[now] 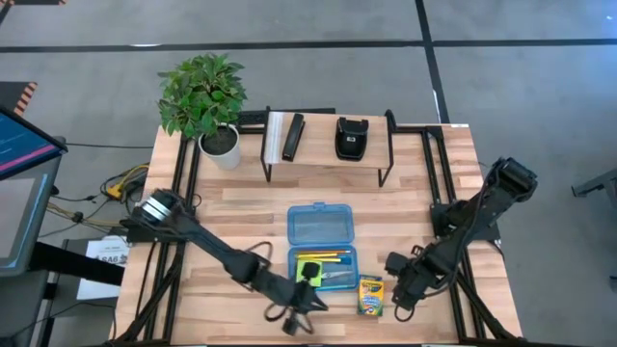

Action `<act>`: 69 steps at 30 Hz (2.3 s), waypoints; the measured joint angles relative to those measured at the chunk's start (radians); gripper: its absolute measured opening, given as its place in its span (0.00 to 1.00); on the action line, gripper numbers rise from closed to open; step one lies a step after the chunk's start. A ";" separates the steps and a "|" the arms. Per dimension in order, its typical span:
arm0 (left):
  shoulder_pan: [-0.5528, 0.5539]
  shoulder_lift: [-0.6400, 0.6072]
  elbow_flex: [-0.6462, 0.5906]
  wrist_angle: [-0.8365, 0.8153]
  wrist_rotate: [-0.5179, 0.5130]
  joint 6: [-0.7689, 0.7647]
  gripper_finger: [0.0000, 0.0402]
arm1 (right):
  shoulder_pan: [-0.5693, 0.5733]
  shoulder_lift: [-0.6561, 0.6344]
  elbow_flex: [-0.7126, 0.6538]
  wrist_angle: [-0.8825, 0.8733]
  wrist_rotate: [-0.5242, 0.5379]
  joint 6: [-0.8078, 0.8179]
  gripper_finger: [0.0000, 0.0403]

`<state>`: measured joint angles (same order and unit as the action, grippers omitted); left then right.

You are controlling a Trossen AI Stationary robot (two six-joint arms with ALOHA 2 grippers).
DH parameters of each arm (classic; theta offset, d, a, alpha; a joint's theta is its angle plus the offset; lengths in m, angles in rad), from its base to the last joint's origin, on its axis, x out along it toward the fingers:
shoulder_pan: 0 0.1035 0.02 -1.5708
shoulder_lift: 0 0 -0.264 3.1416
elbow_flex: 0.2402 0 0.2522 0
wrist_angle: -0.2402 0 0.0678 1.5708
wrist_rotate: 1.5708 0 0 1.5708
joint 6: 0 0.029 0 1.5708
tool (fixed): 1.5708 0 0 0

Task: Pack school essentials
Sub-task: Put the crayon box into the supply box

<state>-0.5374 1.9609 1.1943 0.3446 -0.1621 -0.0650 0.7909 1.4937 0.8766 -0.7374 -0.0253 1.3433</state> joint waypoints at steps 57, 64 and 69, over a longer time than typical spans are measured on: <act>0.009 0.118 0.176 -0.399 -0.104 -0.061 0.19 | -0.104 0.248 0.087 0.411 -0.103 -0.234 0.02; -0.040 0.115 0.178 -0.382 -0.062 -0.109 0.19 | -0.129 0.247 0.087 0.244 -0.104 -0.227 0.02; -0.056 0.120 0.177 -0.373 -0.090 -0.135 0.25 | -0.172 0.247 0.087 0.234 -0.071 -0.270 0.02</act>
<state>-0.5930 2.0808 1.3709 -0.0280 -0.2520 -0.2001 0.6185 1.7405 0.9634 -0.5031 -0.0959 1.0737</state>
